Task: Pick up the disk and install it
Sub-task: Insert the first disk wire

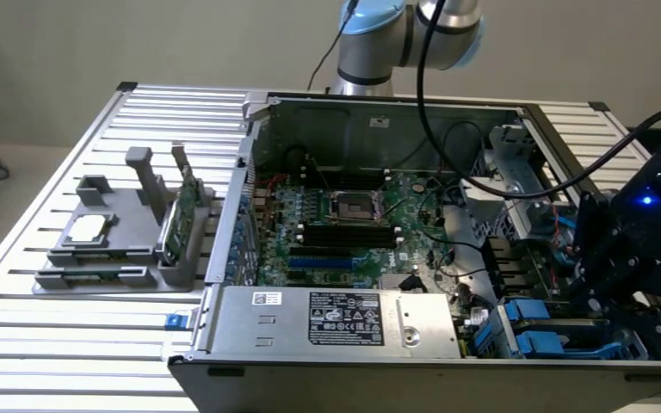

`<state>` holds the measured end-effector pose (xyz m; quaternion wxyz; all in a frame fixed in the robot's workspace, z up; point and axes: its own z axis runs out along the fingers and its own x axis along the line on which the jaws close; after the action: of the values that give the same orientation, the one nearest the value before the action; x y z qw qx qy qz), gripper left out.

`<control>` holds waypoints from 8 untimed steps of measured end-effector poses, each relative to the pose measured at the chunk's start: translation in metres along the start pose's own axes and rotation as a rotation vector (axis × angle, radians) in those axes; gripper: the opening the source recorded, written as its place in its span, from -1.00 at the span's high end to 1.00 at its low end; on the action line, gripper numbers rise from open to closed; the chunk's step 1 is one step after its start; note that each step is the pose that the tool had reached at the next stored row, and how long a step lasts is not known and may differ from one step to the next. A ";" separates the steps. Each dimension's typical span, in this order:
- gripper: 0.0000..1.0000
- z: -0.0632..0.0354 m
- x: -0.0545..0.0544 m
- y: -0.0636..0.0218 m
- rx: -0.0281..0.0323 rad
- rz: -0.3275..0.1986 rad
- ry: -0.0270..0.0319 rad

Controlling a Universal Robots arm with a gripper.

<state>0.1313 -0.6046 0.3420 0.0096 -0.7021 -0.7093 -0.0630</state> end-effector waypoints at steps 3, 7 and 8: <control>0.67 0.0002 0.002 0.0000 -0.0006 0.007 -0.0060; 0.67 0.0005 0.005 0.0001 -0.0015 0.016 -0.0147; 0.67 0.0007 0.005 0.0001 -0.0018 0.018 -0.0167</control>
<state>0.1314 -0.5991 0.3419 0.0036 -0.7089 -0.7030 -0.0577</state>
